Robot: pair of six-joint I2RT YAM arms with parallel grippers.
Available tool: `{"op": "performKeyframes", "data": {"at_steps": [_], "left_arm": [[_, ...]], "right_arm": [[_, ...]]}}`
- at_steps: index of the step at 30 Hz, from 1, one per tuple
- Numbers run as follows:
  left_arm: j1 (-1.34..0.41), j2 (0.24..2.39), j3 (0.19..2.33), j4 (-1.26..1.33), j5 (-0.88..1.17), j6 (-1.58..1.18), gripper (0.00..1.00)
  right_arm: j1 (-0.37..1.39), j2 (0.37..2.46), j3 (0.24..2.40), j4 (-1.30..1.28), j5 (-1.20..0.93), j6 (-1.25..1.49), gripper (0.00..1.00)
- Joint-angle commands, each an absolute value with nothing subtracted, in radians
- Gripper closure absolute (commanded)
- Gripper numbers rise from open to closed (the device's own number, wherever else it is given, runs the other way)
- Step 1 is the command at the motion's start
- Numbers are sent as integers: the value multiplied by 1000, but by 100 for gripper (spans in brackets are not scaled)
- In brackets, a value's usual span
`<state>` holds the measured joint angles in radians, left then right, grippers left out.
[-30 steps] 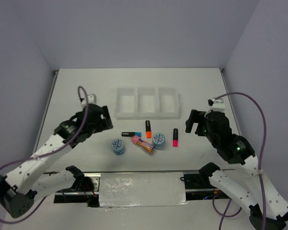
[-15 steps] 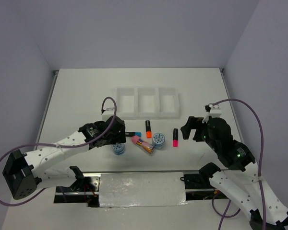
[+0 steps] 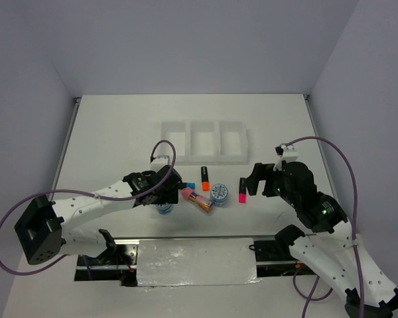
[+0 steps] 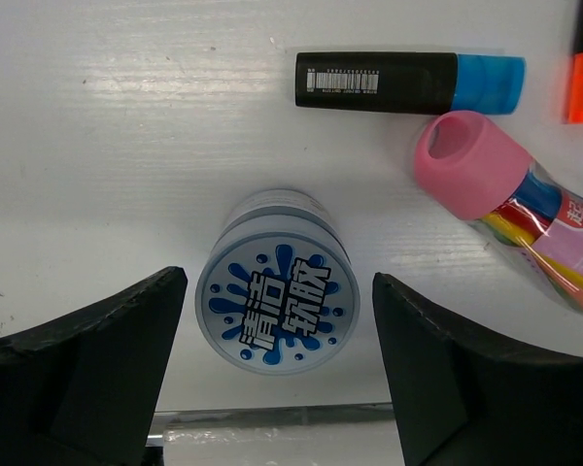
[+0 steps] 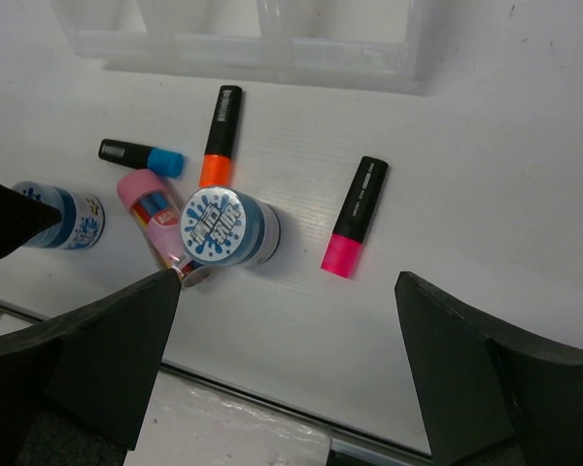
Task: Sort the stationery into containers
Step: Pick up the stationery from the center of the board.
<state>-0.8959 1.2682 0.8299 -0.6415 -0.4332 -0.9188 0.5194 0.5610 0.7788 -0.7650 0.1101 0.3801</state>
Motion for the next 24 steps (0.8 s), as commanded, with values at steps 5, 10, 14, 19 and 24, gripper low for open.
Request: {"op": "performKeyframes", "data": {"at_steps": [5, 10, 14, 19, 24], "left_arm": [[-928, 1313, 822, -640, -456, -927, 11], [-939, 1328, 825, -660, -474, -939, 29], [-946, 1298, 844, -698, -508, -959, 77], [-954, 1226, 952, -855, -581, -991, 100], [-942, 1186, 1167, -897, -678, -922, 100]], "right_arm": [[528, 588, 770, -704, 90, 353, 0], [528, 589, 767, -703, 91, 353, 0], [528, 577, 765, -701, 97, 356, 0], [526, 566, 764, -701, 100, 357, 0], [528, 569, 764, -699, 103, 362, 0]]}}
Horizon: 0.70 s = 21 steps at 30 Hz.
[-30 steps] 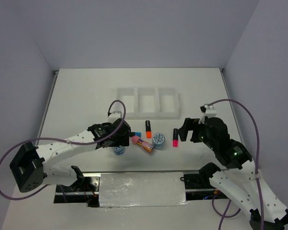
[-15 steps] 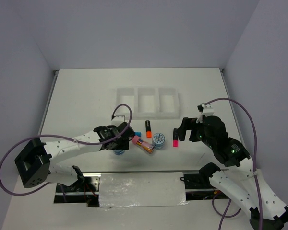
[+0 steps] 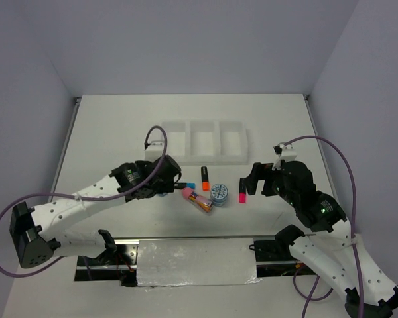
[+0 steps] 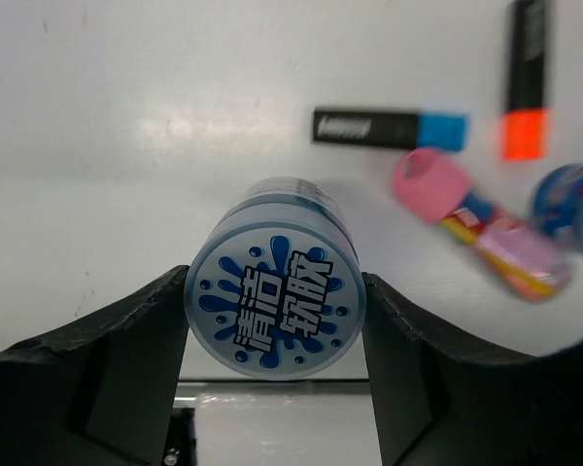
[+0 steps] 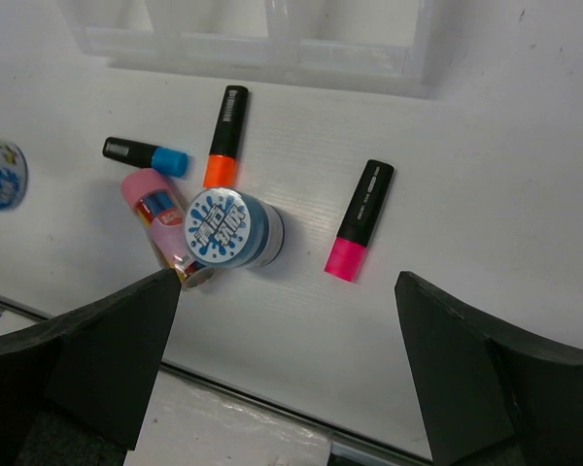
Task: Sort the stationery into containers
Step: Pick up the stationery from the center of the board, then place the stationery in the storage box.
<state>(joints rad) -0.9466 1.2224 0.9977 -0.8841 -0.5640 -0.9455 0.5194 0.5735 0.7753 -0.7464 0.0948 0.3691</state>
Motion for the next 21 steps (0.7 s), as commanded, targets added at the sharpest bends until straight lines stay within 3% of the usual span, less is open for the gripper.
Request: {"op": "performKeyframes", "data": {"at_steps": [1, 9, 15, 21], "left_arm": [[-931, 1201, 1201, -884, -705, -907, 100], [-655, 1524, 1536, -632, -598, -666, 100], [-566, 1840, 1843, -675, -572, -604, 100], [-525, 1954, 1867, -647, -546, -626, 100]], "right_arm": [[528, 569, 764, -699, 103, 364, 0], [528, 560, 767, -703, 106, 364, 0], [529, 551, 758, -698, 98, 365, 0], [531, 531, 747, -693, 91, 368, 0]]}}
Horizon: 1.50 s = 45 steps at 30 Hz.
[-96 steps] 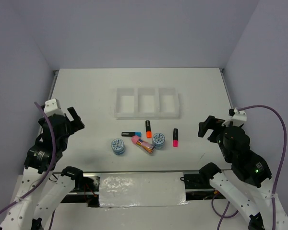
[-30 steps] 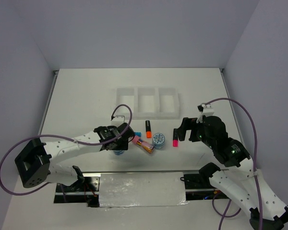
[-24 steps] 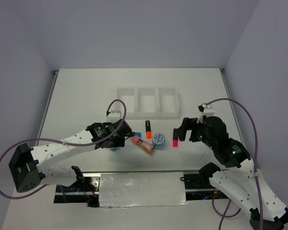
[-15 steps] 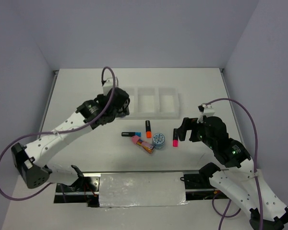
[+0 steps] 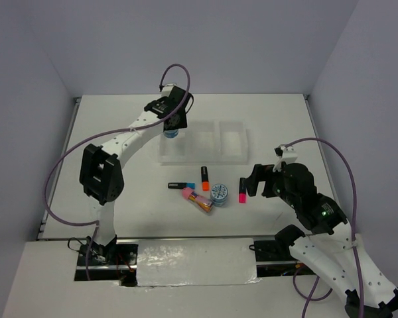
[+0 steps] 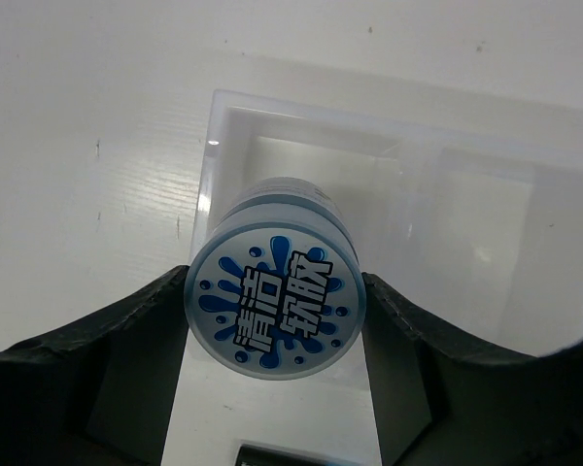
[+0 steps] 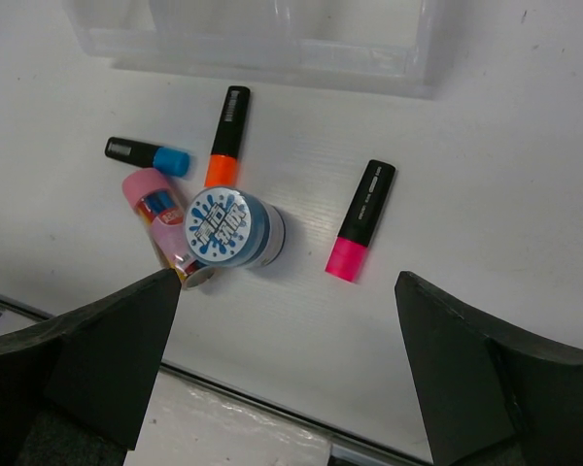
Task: Sort the stationery into containers
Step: Place the stationery in the storage box, then pick up the stationery from the center of the board.
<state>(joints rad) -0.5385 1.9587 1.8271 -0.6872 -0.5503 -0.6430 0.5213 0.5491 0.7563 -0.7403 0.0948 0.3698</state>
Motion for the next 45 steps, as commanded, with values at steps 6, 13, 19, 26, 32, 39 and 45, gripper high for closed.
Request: {"op": "performKeyframes", "data": {"at_steps": [6, 13, 19, 26, 32, 39, 45], "left_arm": [[-505, 2011, 1875, -606, -508, -615, 100], [-485, 2049, 1822, -540, -483, -620, 83], [-479, 2094, 1822, -509, -477, -611, 73], [-474, 2125, 1807, -506, -468, -623, 53], [-468, 2111, 1816, -500, -448, -627, 20], [-468, 1985, 1775, -451, -414, -598, 1], [-570, 1765, 1666, -457, -468, -557, 1]], "right_arm": [[535, 538, 744, -690, 81, 368, 0], [537, 525, 741, -687, 81, 370, 0], [555, 541, 739, -687, 84, 371, 0], [571, 551, 739, -689, 84, 370, 0], [574, 558, 738, -686, 74, 365, 0], [581, 569, 739, -683, 61, 360, 0], [584, 548, 741, -684, 95, 368, 0]]}}
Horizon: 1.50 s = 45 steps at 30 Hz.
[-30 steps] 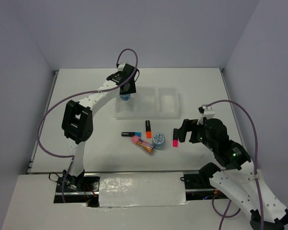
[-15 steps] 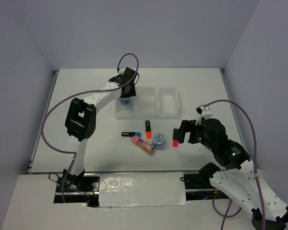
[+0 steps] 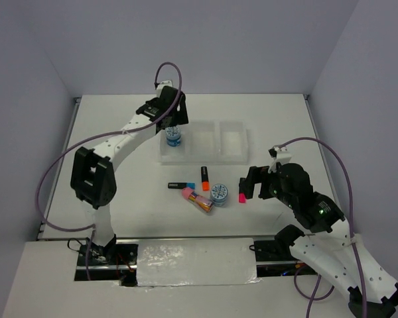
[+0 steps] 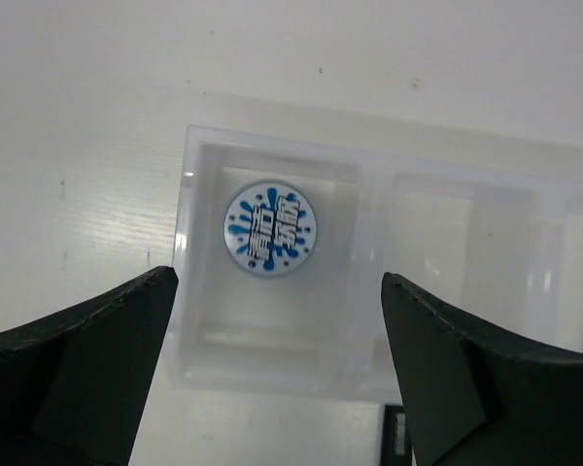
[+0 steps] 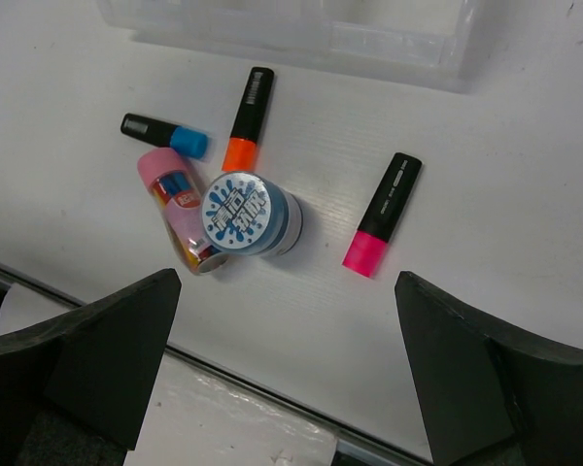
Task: Sort the stationery into containers
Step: Pick up the stationery from the center of the board.
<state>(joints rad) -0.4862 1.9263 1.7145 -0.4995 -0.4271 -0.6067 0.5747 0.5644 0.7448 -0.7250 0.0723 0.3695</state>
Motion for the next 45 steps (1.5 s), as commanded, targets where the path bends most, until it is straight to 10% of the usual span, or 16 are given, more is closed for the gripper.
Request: {"op": "performKeyframes", "data": {"at_steps": [1, 16, 41, 45], "left_arm": [[-606, 1740, 1648, -462, -494, -551, 1], [-1166, 1604, 1318, -330, -525, -583, 1], [-1158, 1884, 1407, -391, -474, -586, 1], [-1152, 1887, 1393, -347, -460, -580, 27]], "right_arm": [[586, 542, 742, -687, 101, 370, 0], [586, 377, 991, -953, 522, 474, 0], [586, 387, 954, -905, 322, 413, 0], [586, 391, 951, -900, 324, 410, 0]]}}
